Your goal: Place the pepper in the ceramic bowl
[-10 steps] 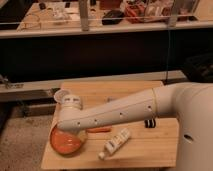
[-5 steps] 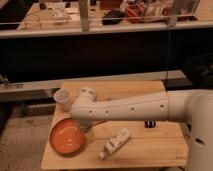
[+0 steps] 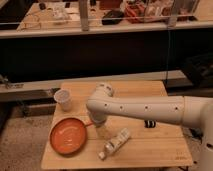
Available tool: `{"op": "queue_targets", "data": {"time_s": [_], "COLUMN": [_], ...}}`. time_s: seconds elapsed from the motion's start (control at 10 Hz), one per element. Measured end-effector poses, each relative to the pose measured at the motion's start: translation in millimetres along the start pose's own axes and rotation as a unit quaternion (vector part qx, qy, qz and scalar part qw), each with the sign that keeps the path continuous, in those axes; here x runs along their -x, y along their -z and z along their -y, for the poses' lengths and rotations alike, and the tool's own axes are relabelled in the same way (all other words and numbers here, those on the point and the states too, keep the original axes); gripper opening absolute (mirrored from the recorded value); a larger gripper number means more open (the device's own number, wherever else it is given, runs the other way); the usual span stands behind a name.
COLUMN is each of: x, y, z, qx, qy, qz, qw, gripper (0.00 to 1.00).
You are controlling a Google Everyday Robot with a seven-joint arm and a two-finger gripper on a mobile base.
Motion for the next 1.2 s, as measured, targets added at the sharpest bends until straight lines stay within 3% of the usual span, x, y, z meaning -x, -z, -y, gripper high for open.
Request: {"op": "queue_targets", "data": {"time_s": [0.1,0.4,0.6,0.8,0.9,1.2], "x": [-2.1,-12.2,-25.6,-43.7,-49.2,-43.3], "y": [-14.8,-46.5,-56.7,-53.5,-52.5,-72.6], "z": [19.1,59.4,74.2,67.6,63.6,45.1], "qx": [-0.011,-0.021,-0.015,0.002,0.01,0.027], "qy": [0.021,0.077,0.124,0.13,0.133,0.142], "qz": [-0.004,-0.002,0.005,-0.003,-0.007,-0.006], "qw": [0.9997,0.9968,0.9922,0.9914,0.991,0.9895], "gripper": [0.8,0.8,0.8,0.8,0.76,0.48]}}
